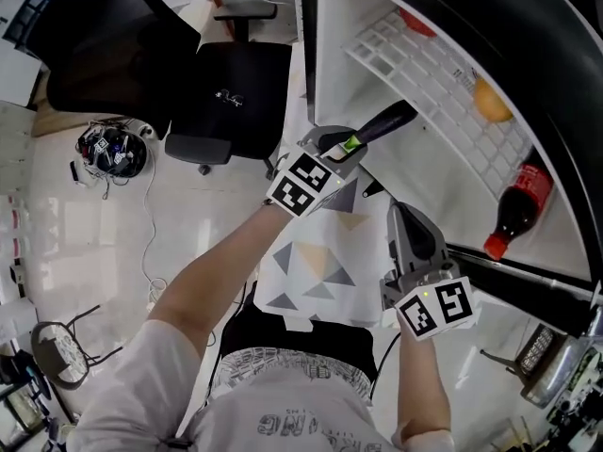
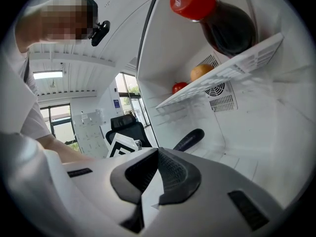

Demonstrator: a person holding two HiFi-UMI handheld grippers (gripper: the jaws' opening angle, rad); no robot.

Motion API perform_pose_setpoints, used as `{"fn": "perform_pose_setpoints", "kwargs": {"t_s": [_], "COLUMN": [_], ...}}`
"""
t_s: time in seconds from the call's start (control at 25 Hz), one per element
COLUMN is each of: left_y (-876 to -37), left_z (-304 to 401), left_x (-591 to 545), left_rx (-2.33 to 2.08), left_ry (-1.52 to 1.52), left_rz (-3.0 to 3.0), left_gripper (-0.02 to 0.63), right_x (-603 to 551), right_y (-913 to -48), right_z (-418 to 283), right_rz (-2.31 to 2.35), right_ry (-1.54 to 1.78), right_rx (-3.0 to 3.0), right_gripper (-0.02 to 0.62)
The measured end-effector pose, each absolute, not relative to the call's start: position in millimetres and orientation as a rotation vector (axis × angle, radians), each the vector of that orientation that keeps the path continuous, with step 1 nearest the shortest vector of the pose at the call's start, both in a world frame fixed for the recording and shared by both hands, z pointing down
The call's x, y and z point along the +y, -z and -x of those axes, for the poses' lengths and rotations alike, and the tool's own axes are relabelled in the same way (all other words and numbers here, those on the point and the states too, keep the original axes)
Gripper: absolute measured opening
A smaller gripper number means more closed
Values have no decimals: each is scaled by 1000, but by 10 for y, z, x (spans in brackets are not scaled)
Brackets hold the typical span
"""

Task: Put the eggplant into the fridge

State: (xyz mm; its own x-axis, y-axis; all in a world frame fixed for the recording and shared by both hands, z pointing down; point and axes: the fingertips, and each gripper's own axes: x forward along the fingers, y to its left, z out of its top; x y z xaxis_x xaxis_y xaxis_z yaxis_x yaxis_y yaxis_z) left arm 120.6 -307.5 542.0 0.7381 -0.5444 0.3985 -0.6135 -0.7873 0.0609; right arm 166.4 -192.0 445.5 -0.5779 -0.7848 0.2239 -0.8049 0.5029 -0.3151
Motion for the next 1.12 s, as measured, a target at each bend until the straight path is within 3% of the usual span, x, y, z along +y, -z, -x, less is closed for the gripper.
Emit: {"fn": "perform_pose_setpoints", "kwargs": {"t_s": [1.12], "left_y": [-5919], "left_z": [-1428], "left_x": [-3438], "left_rx": [-1047], "left_ry": [-854], "left_rz": [-2684], "left_gripper": [121], "right_x": [-1966], "right_y": [-4667], "right_z": [-1645], "right_rz": [-1424], "right_ry": [-615], "right_rx": [-2681], "right_gripper": [3]}}
